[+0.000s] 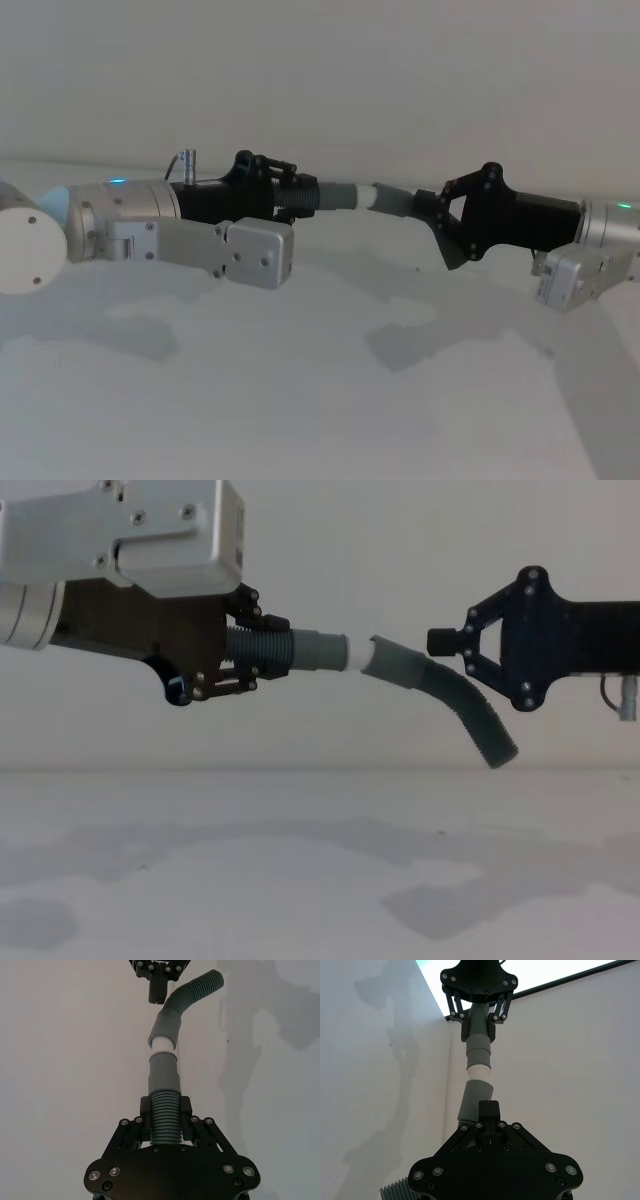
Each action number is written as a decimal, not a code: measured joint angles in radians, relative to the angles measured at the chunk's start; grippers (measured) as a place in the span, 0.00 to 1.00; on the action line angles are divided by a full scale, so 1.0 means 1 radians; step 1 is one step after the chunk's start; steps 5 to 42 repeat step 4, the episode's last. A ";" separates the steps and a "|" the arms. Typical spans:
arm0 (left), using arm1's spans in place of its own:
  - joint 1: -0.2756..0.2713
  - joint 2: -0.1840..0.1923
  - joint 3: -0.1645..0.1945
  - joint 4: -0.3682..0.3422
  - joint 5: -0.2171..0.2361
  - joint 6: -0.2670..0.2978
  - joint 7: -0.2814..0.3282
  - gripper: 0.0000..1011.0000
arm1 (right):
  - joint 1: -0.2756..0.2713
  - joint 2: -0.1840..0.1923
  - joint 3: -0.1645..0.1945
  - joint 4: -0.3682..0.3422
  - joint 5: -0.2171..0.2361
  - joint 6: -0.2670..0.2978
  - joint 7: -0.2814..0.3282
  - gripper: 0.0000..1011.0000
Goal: Use both hands to pick up one end of the pipe from the table, align the ends, and insert them.
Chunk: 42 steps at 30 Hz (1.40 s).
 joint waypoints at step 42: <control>0.000 0.000 0.000 0.000 0.000 0.000 0.000 0.31 | 0.000 0.000 0.000 0.000 0.000 0.000 0.000 0.00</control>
